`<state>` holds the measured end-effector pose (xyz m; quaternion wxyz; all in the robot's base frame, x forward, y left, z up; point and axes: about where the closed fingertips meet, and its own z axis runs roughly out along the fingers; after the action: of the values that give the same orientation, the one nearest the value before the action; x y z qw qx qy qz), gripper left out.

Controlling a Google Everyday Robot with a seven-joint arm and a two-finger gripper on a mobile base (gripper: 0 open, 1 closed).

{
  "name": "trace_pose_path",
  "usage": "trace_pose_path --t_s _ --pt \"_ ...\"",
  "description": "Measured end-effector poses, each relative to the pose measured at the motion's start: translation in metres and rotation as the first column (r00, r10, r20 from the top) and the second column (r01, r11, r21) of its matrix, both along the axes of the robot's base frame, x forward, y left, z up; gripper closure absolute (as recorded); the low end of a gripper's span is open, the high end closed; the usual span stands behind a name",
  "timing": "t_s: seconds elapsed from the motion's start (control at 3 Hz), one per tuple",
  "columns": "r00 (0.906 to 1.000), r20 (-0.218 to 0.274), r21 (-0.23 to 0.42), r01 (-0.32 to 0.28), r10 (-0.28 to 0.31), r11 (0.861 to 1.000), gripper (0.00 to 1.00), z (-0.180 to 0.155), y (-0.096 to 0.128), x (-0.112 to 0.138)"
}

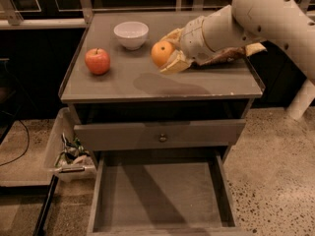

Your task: Pick orange from middle drawer and place on counter

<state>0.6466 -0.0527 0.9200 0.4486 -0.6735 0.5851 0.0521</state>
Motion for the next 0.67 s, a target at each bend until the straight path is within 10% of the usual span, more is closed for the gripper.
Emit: trace_pose_path --t_s 0.67 --pt "0.9967 -0.078 0.053 0.024 -0.02 0.998 1.0 -0.023 -0.005 0.049"
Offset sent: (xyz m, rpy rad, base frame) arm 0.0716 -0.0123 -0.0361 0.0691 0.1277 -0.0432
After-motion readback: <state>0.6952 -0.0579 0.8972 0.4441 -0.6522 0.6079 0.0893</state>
